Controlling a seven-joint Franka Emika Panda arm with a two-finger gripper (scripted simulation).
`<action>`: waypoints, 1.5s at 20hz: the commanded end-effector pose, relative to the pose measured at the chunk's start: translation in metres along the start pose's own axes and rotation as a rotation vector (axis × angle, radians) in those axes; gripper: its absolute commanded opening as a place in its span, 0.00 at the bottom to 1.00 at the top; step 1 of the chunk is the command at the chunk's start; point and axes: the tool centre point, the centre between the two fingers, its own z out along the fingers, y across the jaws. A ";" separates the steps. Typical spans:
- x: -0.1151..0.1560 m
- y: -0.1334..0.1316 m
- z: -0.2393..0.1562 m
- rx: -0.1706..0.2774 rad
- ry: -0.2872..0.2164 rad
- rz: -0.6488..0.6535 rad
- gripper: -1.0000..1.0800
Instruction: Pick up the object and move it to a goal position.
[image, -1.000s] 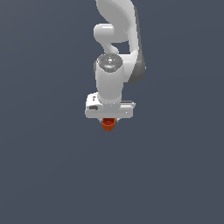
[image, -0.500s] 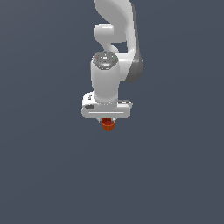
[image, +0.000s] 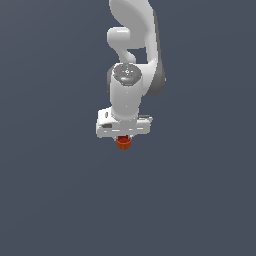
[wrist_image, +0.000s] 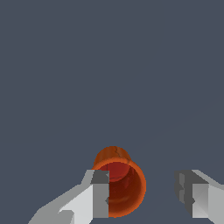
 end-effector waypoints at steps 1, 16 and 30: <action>-0.002 -0.003 0.005 -0.020 -0.019 -0.067 0.62; -0.014 -0.017 0.043 -0.192 -0.234 -0.692 0.62; -0.018 -0.021 0.067 -0.320 -0.483 -1.227 0.62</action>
